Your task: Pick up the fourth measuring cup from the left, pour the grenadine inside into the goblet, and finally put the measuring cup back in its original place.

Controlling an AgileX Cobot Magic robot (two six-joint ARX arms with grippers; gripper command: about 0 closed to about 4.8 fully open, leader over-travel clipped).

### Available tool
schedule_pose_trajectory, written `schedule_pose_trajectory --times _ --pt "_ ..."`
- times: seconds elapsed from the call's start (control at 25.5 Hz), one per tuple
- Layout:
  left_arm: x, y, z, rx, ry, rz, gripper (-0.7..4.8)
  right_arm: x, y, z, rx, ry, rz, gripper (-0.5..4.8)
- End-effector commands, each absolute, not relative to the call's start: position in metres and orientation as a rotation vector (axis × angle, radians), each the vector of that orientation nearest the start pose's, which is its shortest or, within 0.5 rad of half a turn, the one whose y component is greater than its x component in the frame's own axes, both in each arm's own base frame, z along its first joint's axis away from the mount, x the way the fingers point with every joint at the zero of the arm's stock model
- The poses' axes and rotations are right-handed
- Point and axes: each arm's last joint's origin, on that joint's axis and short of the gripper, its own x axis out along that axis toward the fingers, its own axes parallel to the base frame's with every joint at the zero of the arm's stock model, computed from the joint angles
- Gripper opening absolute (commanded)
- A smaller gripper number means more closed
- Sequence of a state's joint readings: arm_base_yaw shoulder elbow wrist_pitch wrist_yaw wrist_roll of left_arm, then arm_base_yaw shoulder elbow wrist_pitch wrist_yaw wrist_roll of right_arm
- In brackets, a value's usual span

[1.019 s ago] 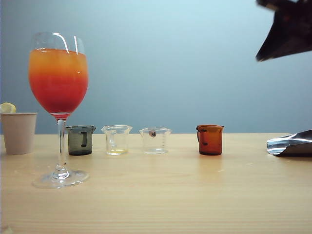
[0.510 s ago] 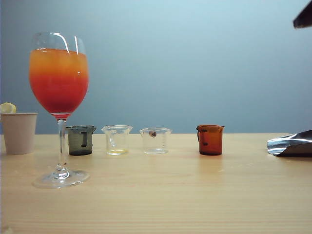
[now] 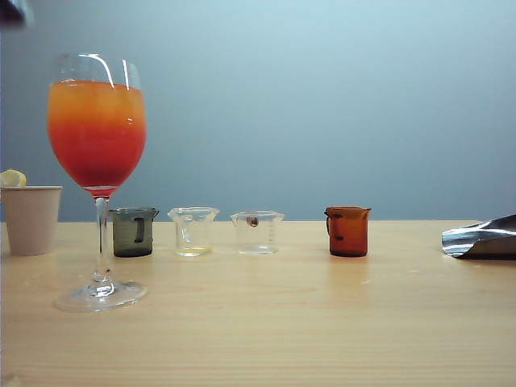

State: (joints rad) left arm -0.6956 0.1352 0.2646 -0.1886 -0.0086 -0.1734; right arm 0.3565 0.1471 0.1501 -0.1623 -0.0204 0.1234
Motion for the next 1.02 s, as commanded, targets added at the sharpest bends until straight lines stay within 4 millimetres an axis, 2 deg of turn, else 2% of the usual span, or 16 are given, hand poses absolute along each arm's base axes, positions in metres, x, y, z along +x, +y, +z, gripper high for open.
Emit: schedule_pose_trajectory --times 0.04,0.31,0.51,0.82,1.02 --pt "0.073 -0.061 0.210 -0.150 0.120 -0.684 -0.06 0.091 0.034 0.180 0.102 0.167 0.365 -0.08" --pt "0.080 -0.067 0.177 -0.183 0.102 -0.685 -0.05 0.089 0.034 0.157 0.097 0.193 0.357 -0.09" --pt "0.081 -0.068 0.165 -0.185 0.094 -0.688 -0.06 0.090 0.033 0.150 0.096 0.187 0.340 -0.08" --pt "0.081 -0.068 0.161 -0.143 0.131 -0.692 -0.05 0.090 0.033 0.147 0.072 0.189 0.334 -0.08" --pt "0.081 -0.067 0.159 -0.133 0.148 -0.685 -0.05 0.090 0.033 0.147 0.067 0.191 0.335 0.09"
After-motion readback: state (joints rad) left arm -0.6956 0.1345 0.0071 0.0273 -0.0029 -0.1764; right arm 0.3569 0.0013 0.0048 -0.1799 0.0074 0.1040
